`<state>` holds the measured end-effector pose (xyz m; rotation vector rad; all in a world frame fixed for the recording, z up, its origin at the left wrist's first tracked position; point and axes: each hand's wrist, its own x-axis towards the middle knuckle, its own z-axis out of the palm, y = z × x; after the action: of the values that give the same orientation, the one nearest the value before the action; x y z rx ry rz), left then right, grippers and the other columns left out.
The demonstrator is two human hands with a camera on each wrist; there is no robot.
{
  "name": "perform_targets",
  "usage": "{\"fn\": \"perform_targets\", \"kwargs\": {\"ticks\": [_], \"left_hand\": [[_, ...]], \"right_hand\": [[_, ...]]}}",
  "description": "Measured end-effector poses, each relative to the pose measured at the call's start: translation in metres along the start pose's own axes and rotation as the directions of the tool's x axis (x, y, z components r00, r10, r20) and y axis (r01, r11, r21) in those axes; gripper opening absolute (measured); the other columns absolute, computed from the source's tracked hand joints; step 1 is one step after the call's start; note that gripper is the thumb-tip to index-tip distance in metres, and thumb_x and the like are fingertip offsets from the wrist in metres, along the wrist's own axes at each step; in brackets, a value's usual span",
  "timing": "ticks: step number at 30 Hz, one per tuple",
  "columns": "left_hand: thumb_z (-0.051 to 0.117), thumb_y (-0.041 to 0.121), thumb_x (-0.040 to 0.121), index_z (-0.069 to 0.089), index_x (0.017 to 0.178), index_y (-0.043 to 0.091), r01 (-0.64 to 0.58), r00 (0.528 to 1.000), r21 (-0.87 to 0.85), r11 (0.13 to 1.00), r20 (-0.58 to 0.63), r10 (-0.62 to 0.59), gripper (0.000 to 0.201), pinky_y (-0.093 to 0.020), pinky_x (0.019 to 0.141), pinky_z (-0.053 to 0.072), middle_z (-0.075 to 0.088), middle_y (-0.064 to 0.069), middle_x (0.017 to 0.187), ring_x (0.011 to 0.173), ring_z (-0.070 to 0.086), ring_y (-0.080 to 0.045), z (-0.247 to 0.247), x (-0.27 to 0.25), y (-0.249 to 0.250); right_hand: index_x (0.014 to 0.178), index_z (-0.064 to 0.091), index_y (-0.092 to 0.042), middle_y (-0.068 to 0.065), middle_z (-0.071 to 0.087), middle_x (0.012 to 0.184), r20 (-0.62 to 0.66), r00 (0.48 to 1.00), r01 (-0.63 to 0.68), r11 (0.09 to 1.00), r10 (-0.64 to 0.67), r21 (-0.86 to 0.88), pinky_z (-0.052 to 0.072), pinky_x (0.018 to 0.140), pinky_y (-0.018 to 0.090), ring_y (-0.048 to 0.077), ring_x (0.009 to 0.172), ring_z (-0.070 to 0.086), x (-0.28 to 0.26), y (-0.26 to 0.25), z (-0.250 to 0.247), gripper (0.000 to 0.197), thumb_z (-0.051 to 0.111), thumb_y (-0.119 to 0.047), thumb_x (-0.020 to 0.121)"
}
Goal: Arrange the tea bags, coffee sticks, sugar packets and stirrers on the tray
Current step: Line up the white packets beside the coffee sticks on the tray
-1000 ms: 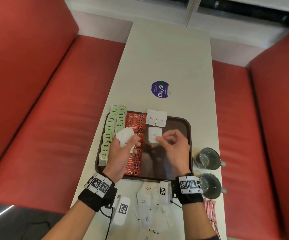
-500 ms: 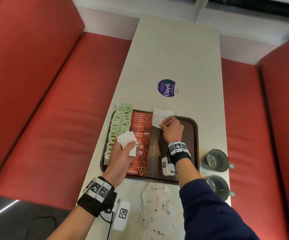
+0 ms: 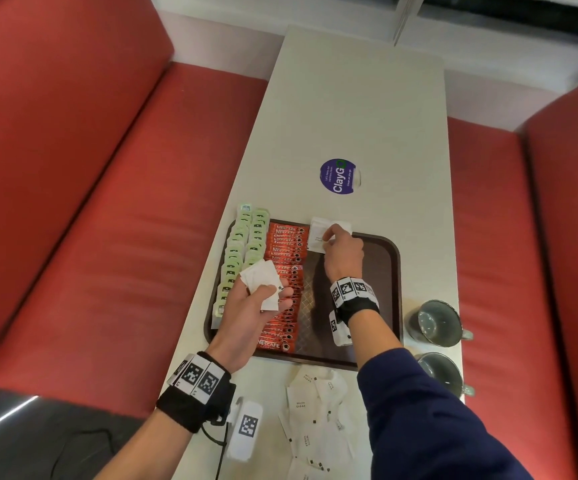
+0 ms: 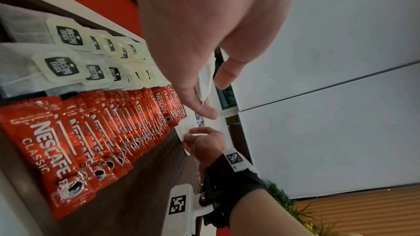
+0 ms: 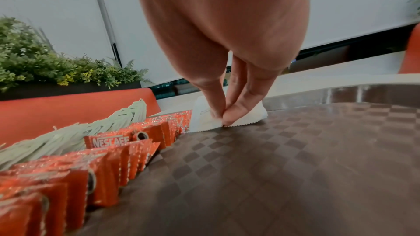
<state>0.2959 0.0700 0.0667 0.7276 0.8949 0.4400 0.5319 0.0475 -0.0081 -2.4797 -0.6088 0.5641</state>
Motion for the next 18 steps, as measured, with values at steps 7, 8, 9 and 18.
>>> {"fn": "perform_targets", "kwargs": {"ticks": [7,8,9,18], "left_hand": [[0.045,-0.002,0.111,0.052,0.152,0.018,0.026,0.999,-0.039,0.999,0.022,-0.025,0.047,-0.047,0.102,0.061,0.071,-0.023,0.133,0.123,0.073,-0.037,0.002,-0.003,0.004],[0.044,-0.001,0.112,0.051,0.153,0.019,0.026,0.999,-0.036,0.999,0.026,-0.025,0.046,-0.047,0.103,0.060,0.072,-0.022,0.133,0.124,0.072,-0.036,0.003,-0.004,0.004],[0.043,0.001,0.114,0.050,0.154,0.019,0.021,0.999,-0.021,1.000,0.031,-0.020,0.045,-0.047,0.105,0.060,0.072,-0.020,0.134,0.124,0.072,-0.035,0.003,-0.004,0.004],[0.056,0.011,0.111,0.053,0.152,0.017,-0.046,0.998,0.050,0.998,0.046,0.044,0.041,-0.049,0.109,0.056,0.074,-0.010,0.136,0.129,0.070,-0.027,0.014,-0.005,0.003]], "right_hand": [[0.132,0.070,-0.019,0.022,0.065,0.126,0.009,0.996,0.083,0.972,-0.083,-0.222,0.056,0.093,0.047,0.042,0.111,0.066,-0.009,-0.012,-0.008,0.033,0.046,-0.010,0.111],[0.130,0.072,-0.020,0.021,0.069,0.124,-0.010,0.995,0.092,0.975,-0.096,-0.200,0.059,0.093,0.047,0.041,0.110,0.068,-0.012,-0.013,-0.011,0.031,0.049,-0.012,0.111],[0.128,0.074,-0.021,0.019,0.072,0.122,-0.032,0.994,0.099,0.983,-0.105,-0.157,0.061,0.092,0.046,0.039,0.108,0.070,-0.015,-0.015,-0.013,0.027,0.054,-0.016,0.111],[0.090,0.076,-0.028,-0.010,0.078,0.078,0.014,0.981,0.173,0.908,-0.192,0.383,0.061,0.080,0.032,0.005,0.077,0.074,-0.097,-0.029,-0.053,0.028,0.067,-0.049,0.107]]}}
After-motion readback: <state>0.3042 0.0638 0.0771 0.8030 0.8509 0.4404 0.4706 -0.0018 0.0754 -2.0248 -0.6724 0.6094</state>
